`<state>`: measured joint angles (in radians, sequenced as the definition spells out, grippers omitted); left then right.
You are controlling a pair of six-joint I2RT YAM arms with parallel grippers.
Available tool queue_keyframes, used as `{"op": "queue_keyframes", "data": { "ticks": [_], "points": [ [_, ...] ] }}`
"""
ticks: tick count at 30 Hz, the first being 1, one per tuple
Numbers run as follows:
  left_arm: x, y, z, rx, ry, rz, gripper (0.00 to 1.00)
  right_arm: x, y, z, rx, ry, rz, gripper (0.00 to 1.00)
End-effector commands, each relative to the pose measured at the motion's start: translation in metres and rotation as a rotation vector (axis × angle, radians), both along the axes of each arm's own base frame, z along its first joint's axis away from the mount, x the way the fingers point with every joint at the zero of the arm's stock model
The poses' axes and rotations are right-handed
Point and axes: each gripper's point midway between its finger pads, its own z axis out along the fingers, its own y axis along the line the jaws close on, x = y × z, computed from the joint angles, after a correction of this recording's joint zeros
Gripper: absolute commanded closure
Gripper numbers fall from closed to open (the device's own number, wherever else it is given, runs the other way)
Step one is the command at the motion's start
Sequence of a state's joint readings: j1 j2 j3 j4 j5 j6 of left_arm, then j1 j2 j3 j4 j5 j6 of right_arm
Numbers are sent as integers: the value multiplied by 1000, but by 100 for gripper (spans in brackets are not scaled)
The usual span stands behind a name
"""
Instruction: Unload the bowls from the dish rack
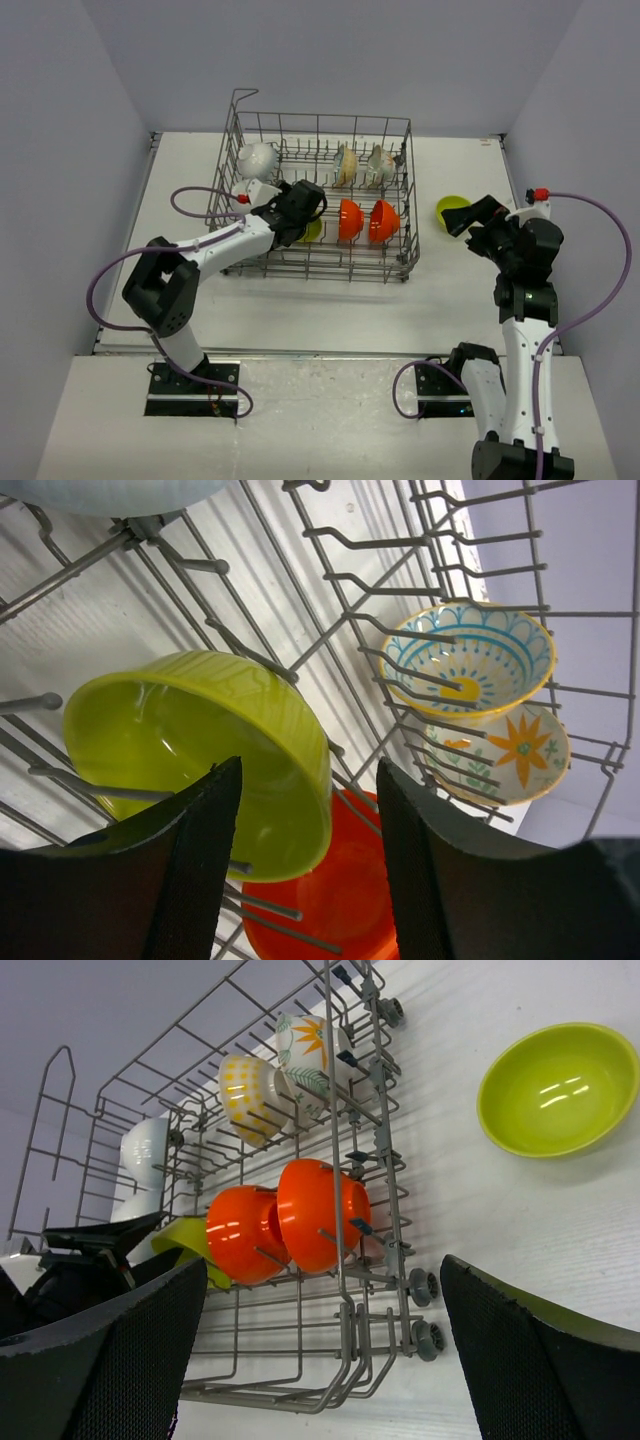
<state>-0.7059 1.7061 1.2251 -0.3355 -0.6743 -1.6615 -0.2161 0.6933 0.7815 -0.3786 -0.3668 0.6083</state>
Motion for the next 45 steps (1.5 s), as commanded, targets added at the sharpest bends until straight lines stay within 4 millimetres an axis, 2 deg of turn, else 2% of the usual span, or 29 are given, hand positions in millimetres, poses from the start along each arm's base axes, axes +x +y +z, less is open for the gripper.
{"op": "queue_keyframes", "data": {
  "ticks": [1, 2, 4, 9, 13, 16, 17, 21, 26, 29, 33, 35, 38, 39, 40, 41, 42, 43, 44, 45],
  "points": [
    [11, 10, -6, -4, -30, 66, 43, -4, 7, 24, -21, -67, 41, 1],
    [13, 12, -8, -5, -26, 70, 46, -5, 7, 25, -22, -69, 41, 1],
    [12, 14, -13, -9, -10, 80, 46, -6, 7, 28, -27, -81, 42, 1],
    [8, 18, -25, -18, 13, 95, 64, -9, 9, 32, -23, -94, 51, 1],
    [7, 21, -23, -17, 8, 97, 72, -10, 10, 35, -31, -109, 57, 1],
    [4, 22, -21, -33, -3, 97, 90, -10, 11, 35, -29, -107, 61, 1],
    [4, 22, -19, -39, -10, 95, 99, -10, 11, 36, -28, -108, 66, 1],
    [1, 23, -13, -60, -26, 91, 100, -9, 12, 35, -35, -108, 79, 1],
    [2, 21, 10, -92, -99, 56, 100, -9, 16, 33, -32, -98, 101, 1],
    [2, 20, 33, -112, -174, 26, 100, -10, 17, 36, -31, -104, 108, 1],
    [2, 15, 90, -149, -374, -58, 100, -11, 20, 39, -26, -115, 128, 1],
    [1, 13, 115, -93, -473, -132, 100, -11, 23, 40, -14, -117, 146, 1],
    [-1, -1, 150, -67, -586, -233, 100, -11, 25, 43, -1, -121, 150, 1],
    [-2, -9, 172, -16, -660, -286, 100, -13, 27, 46, 6, -129, 159, 1],
    [-4, -17, 183, 18, -695, -341, 100, -13, 29, 48, 9, -136, 166, 1],
    [-10, -36, 187, 44, -715, -435, 100, -15, 30, 53, 11, -147, 172, 1],
    [-12, -45, 192, 151, -746, -510, 100, -17, 32, 56, 17, -153, 182, 1],
    [-14, -59, 209, 197, -803, -580, 100, -21, 38, 64, 21, -171, 218, 1],
    [-39, -105, 222, 369, -886, -877, 100, -30, 47, 80, 30, -194, 270, 1],
    [-39, -106, 222, 371, -887, -880, 100, -30, 48, 80, 30, -194, 270, 1]
  ]
}}
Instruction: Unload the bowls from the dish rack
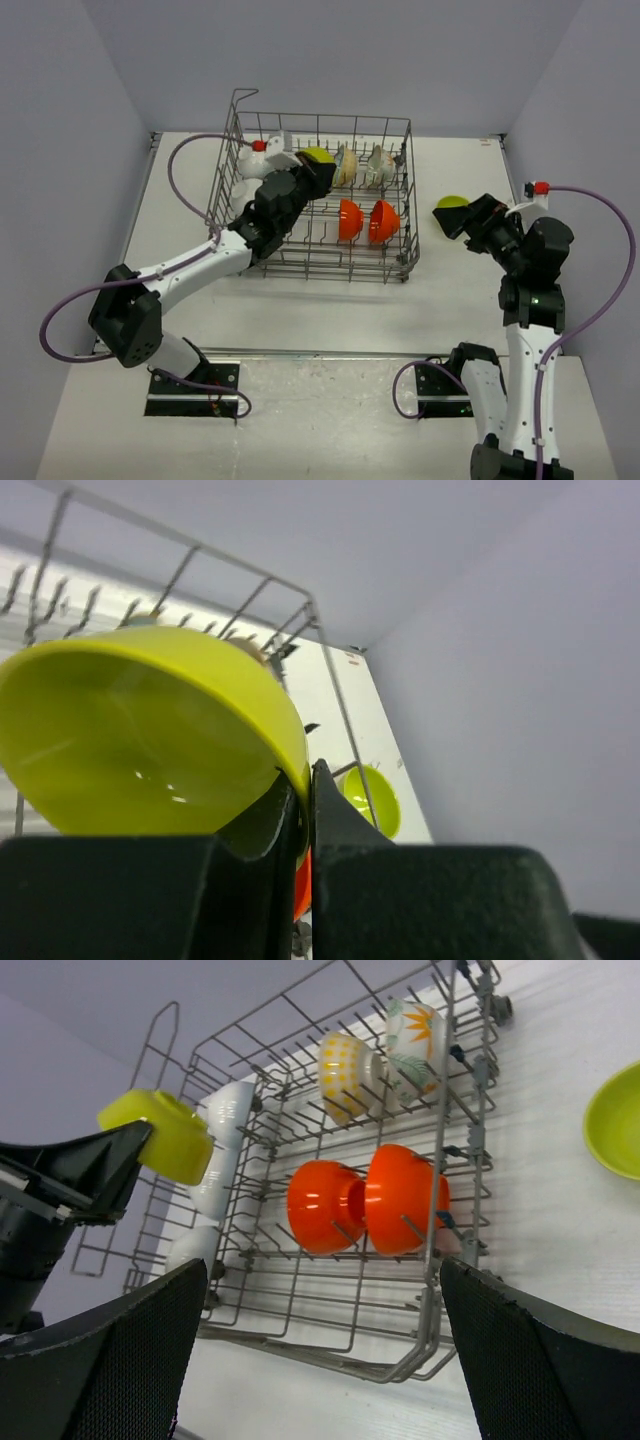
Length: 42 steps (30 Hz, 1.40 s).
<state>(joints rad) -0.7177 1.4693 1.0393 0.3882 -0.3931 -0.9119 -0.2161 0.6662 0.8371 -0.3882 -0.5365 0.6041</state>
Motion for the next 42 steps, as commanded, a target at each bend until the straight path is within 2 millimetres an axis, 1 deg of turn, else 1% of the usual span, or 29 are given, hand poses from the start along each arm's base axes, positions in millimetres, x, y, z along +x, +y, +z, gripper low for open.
{"op": "queue_keyframes", "data": {
  "ticks": [1, 2, 3, 4, 5, 6, 7, 8, 10, 13, 14, 15, 16, 17, 18, 19, 20, 21, 22, 24, 28, 30, 31, 33, 35, 36, 37, 39, 42],
  "points": [
    [-46, -76, 69, 405, -411, -362, 100, -17, 20, 51, 9, -113, 111, 1],
    [-56, -87, 64, 517, -403, -392, 100, -22, 23, 58, 8, -121, 123, 1],
    [-82, -107, 60, 613, -437, -422, 100, -24, 25, 63, 6, -130, 131, 1],
    [-92, -111, 54, 787, -511, -447, 100, -28, 30, 67, 15, -137, 148, 1],
    [-103, -112, 39, 911, -510, -468, 100, -32, 32, 74, 16, -155, 162, 1],
    [-130, -125, 31, 1039, -586, -529, 100, -35, 36, 78, 17, -161, 182, 1],
    [-139, -125, 22, 1116, -593, -543, 100, -38, 39, 82, 13, -166, 199, 1],
    [-143, -115, 7, 1221, -552, -530, 100, -44, 42, 92, 3, -181, 216, 1],
    [-159, -111, -2, 1328, -567, -577, 100, -53, 50, 102, -43, -178, 262, 1],
    [-178, -108, -5, 1406, -594, -673, 100, -55, 54, 101, -136, -126, 268, 1],
    [-191, -113, -6, 1405, -619, -727, 100, -54, 56, 96, -160, -94, 278, 1],
    [-196, -113, -4, 1413, -634, -749, 100, -45, 56, 85, -204, -37, 281, 2],
    [-205, -112, -7, 1428, -652, -805, 100, -47, 55, 73, -222, 28, 286, 4],
    [-217, -115, -5, 1396, -695, -880, 100, -47, 55, 75, -239, 38, 286, 6],
    [-222, -116, -2, 1389, -719, -900, 100, -48, 56, 71, -256, 60, 295, 9],
    [-228, -114, -5, 1394, -732, -938, 100, -46, 59, 64, -288, 90, 306, 16],
    [-236, -116, -6, 1379, -759, -995, 100, -50, 60, 60, -300, 115, 315, 19],
    [-239, -116, -6, 1379, -768, -1013, 100, -51, 62, 56, -315, 135, 328, 21],
    [-241, -114, -6, 1388, -765, -1030, 100, -54, 67, 53, -333, 145, 361, 28],
    [-245, -115, -8, 1389, -776, -1063, 100, -54, 68, 44, -369, 198, 359, 30],
    [-250, -118, -4, 1374, -793, -1100, 100, -56, 81, 22, -443, 278, 413, 34],
    [-250, -120, 1, 1367, -805, -1097, 100, -55, 90, 12, -473, 300, 442, 41],
    [-250, -121, 2, 1368, -807, -1095, 100, -55, 92, 7, -488, 313, 444, 50],
    [-248, -122, 8, 1369, -811, -1084, 100, -49, 89, -2, -521, 342, 403, 55],
    [-246, -123, 7, 1384, -800, -1078, 100, -45, 85, -8, -541, 360, 374, 69],
    [-244, -122, 7, 1394, -793, -1070, 100, -42, 84, -9, -541, 364, 358, 87],
    [-242, -122, 7, 1401, -788, -1063, 100, -39, 81, -8, -548, 358, 331, 99],
    [-240, -121, 5, 1410, -781, -1054, 100, -35, 78, -6, -547, 345, 297, 100],
    [-225, -118, 13, 1410, -761, -927, 100, -26, 77, -1, -535, 309, 254, 100]
  ]
}}
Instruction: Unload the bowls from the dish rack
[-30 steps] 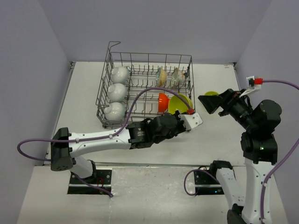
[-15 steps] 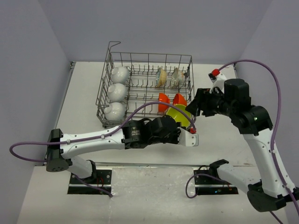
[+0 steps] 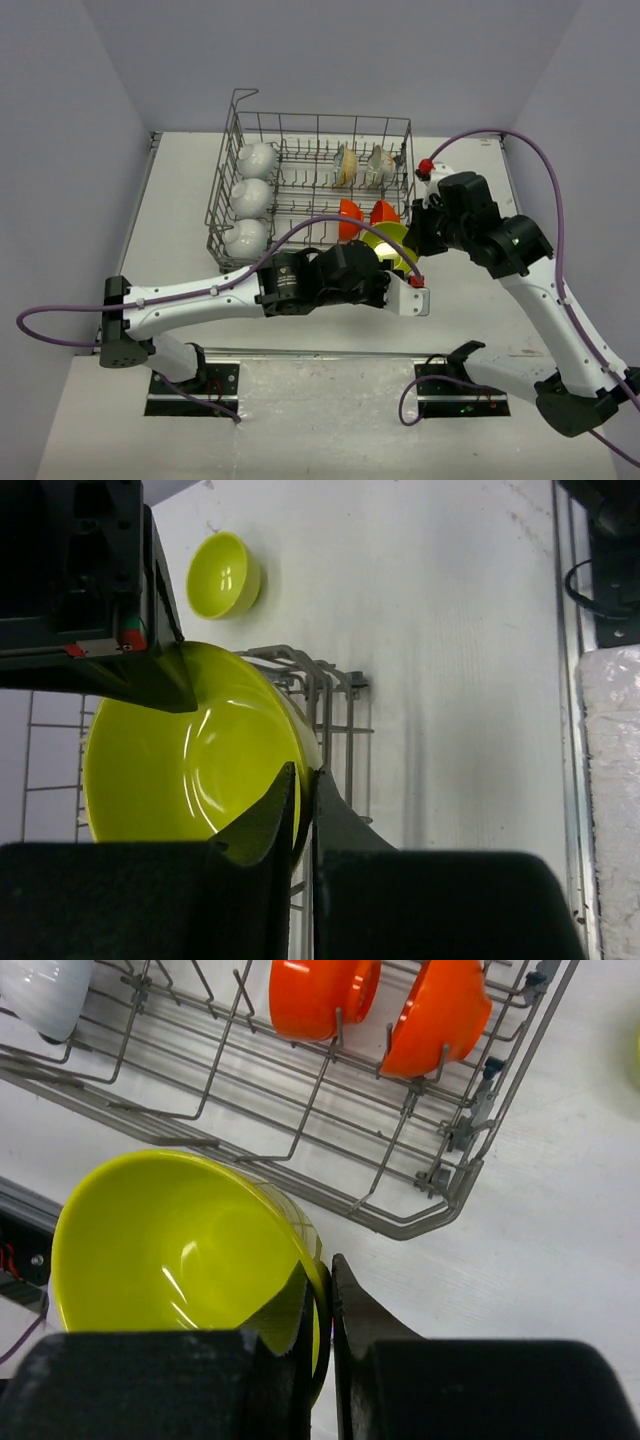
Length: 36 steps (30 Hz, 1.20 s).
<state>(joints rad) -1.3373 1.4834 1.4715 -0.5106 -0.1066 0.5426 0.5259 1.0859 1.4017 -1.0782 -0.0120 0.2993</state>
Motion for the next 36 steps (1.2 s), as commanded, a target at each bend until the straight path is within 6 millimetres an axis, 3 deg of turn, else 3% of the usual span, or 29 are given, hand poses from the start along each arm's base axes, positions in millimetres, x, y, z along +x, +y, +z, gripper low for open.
{"op": "queue_keyframes", "data": {
  "ticks": [1, 2, 3, 4, 7, 9, 10, 11, 13, 14, 15, 16, 17, 19, 20, 24, 26, 33, 36],
  "points": [
    [35, 13, 33, -107, -107, 196, 96, 21, -9, 20, 51, -112, -140, 100],
    [40, 16, 40, -146, -115, 238, 65, 24, -10, 22, 56, -129, -156, 100],
    [44, 16, 46, -198, -130, 268, 49, 27, -11, 24, 64, -140, -172, 100],
    [48, 23, 56, -232, -143, 308, 1, 33, -13, 28, 71, -164, -197, 100],
    [54, 36, 74, -314, -135, 394, 0, 44, -23, 37, 100, -206, -260, 100],
    [62, 46, 88, -400, -111, 494, 0, 53, -40, 44, 122, -233, -338, 100],
    [71, 65, 97, -441, -125, 603, 0, 55, -44, 52, 163, -265, -348, 100],
    [74, 73, 101, -503, -86, 678, 0, 62, -62, 57, 184, -288, -417, 100],
    [90, 98, 110, -576, -46, 790, 0, 71, -79, 68, 230, -352, -485, 100],
    [96, 106, 113, -629, 26, 838, 0, 73, -99, 75, 255, -393, -562, 100],
    [109, 119, 116, -668, 62, 894, 0, 80, -110, 76, 272, -426, -609, 100],
    [139, 143, 116, -715, 111, 982, 0, 84, -121, 76, 284, -442, -659, 100],
    [149, 156, 116, -769, 202, 1049, 0, 89, -143, 75, 307, -456, -754, 100],
    [174, 187, 114, -804, 248, 1149, 0, 102, -165, 66, 338, -467, -850, 100],
    [173, 194, 117, -817, 266, 1170, 0, 110, -183, 57, 369, -454, -932, 100],
    [164, 221, 121, -851, 232, 1219, 0, 141, -208, 26, 398, -455, -1061, 100],
    [159, 229, 110, -844, 232, 1233, 0, 153, -212, 14, 396, -422, -1088, 100],
    [127, 251, 102, -846, 276, 1185, 0, 208, -232, -46, 304, -258, -1144, 100],
    [118, 262, 97, -837, 268, 1191, 0, 214, -238, -70, 254, -207, -1156, 100]
  ]
}}
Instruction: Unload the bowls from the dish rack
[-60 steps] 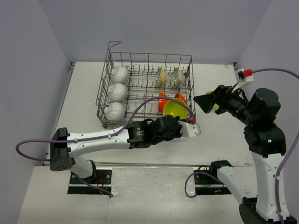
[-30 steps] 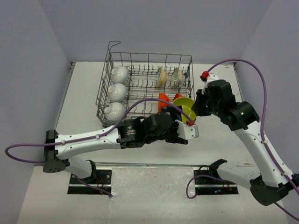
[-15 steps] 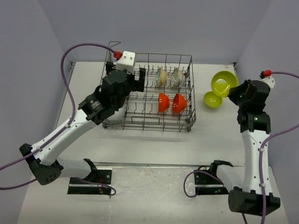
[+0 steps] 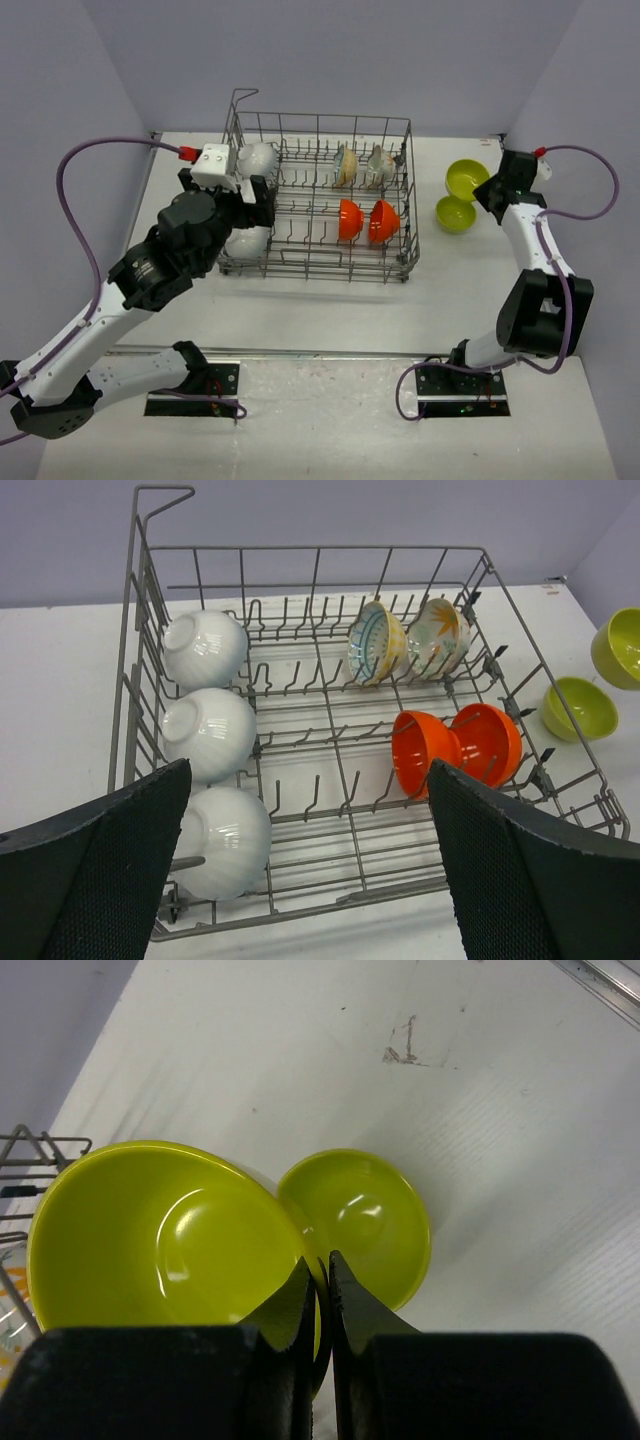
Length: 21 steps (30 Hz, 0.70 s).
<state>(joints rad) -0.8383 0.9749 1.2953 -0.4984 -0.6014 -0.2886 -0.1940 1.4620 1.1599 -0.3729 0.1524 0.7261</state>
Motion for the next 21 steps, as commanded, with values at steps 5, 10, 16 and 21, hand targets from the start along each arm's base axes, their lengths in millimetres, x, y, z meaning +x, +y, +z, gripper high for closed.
{"op": "queue_keyframes", "data": {
  "ticks": [5, 10, 16, 21],
  "points": [
    [-21, 12, -12, -54, 2, -38, 0, 29, -15, -24, -27, 26, 0, 100],
    [-18, 4, -32, -16, 43, -56, 0, 23, -15, -50, -33, 75, 0, 100],
    [-15, -3, -40, -16, 56, -67, 0, 21, -18, -66, -53, 122, 14, 100],
    [-14, -6, -41, -24, 58, -72, 0, 17, -18, -76, -59, 148, 16, 97]
  ]
}}
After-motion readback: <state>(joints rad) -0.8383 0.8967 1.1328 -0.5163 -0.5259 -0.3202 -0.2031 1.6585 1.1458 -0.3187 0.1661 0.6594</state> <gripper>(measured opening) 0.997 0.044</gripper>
